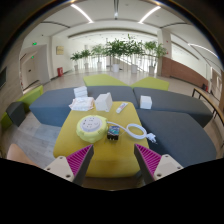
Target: Unplug charger
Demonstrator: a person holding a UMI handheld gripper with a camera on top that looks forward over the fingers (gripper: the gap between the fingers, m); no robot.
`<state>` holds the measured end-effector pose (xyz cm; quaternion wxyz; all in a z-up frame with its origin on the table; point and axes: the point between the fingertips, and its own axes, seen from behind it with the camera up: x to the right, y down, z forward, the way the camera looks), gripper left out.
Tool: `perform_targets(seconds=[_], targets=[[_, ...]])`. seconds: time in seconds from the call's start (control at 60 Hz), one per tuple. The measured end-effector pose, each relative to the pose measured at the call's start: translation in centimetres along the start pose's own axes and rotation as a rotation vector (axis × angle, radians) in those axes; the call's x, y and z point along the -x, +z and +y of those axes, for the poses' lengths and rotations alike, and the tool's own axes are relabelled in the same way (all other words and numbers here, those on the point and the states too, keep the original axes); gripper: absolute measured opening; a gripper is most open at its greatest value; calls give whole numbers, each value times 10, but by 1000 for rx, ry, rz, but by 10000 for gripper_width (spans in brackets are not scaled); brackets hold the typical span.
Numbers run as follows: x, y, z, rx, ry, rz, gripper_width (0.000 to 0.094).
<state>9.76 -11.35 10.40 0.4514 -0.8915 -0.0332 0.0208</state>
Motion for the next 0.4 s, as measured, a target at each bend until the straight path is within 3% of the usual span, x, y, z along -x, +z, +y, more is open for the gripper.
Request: perform_targets(seconds=[0.4], targets=[[-41, 7, 18, -16, 54, -11, 836]])
